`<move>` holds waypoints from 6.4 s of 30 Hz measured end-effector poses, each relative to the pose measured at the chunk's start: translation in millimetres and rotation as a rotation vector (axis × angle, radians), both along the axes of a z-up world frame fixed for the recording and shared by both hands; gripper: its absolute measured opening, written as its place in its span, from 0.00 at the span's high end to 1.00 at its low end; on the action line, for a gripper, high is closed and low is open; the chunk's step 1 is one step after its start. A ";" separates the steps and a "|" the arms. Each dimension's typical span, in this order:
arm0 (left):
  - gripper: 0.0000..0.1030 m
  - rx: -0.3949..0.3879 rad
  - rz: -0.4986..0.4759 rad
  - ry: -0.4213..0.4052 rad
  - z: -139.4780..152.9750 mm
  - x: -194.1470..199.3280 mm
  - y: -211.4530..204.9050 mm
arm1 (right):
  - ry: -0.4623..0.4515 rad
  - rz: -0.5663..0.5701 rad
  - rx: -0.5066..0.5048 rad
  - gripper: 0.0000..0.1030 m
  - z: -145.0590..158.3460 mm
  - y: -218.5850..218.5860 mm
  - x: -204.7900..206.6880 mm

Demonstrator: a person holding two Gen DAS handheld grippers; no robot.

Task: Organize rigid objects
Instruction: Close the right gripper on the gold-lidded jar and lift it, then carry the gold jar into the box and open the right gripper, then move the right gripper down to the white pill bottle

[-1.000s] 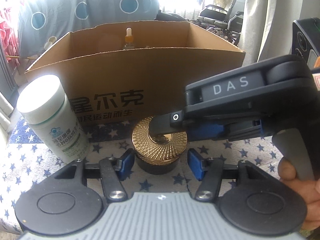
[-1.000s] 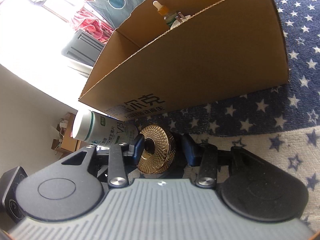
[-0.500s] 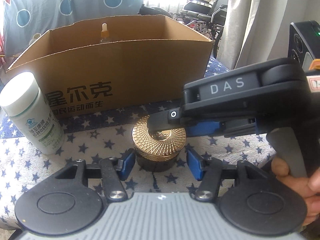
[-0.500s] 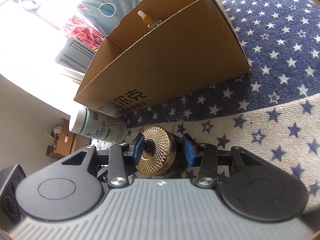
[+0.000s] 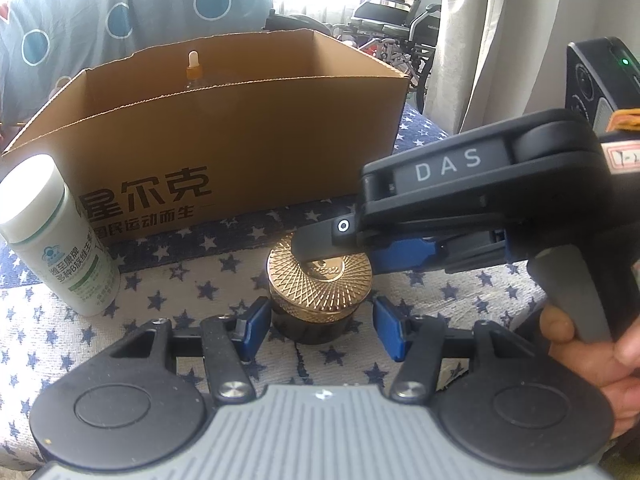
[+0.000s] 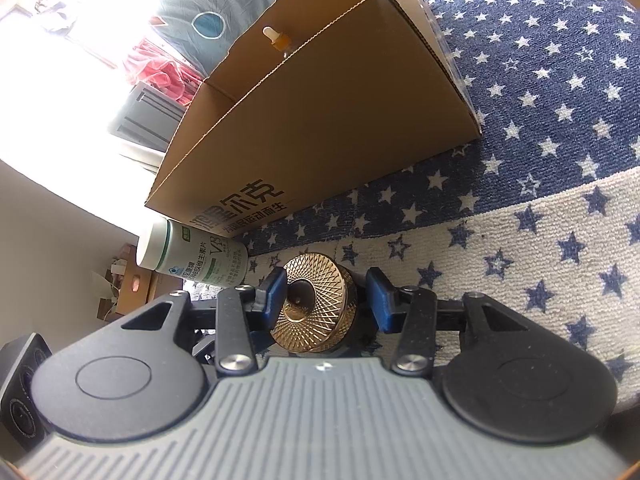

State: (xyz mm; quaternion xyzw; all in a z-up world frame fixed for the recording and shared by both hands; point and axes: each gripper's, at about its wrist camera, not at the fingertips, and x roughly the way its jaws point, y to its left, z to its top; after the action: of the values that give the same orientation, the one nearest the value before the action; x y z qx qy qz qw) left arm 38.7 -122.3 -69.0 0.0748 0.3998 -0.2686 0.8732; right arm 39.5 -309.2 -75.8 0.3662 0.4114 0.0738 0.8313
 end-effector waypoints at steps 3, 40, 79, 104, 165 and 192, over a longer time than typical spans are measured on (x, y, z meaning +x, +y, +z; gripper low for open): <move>0.45 0.006 -0.014 -0.014 -0.1 -0.4 0.6 | 0.001 -0.002 0.013 0.58 -0.8 -2.6 -1.0; 0.43 0.067 -0.059 -0.010 -8.7 4.1 -10.5 | -0.010 0.005 0.052 0.58 -6.2 -5.4 -23.1; 0.44 0.078 -0.058 0.013 -8.8 6.2 -10.1 | -0.008 0.013 0.053 0.58 -6.0 -4.2 -22.0; 0.45 0.070 -0.081 -0.001 -9.3 5.3 -12.3 | -0.001 0.011 0.031 0.56 -4.1 -1.1 -19.1; 0.45 -0.002 0.253 0.432 12.3 248.0 6.9 | 0.185 0.408 -0.142 0.54 39.5 -6.4 244.9; 0.25 -0.235 0.220 -0.105 162.4 45.1 81.0 | -0.321 0.185 -0.141 0.51 179.0 -20.1 27.8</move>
State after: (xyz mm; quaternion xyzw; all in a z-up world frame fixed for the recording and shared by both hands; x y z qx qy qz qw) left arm 83.8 -41.3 93.4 -0.0579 0.3255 -0.2120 0.9197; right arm 67.3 -329.3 103.2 0.2514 0.3097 0.1785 0.8995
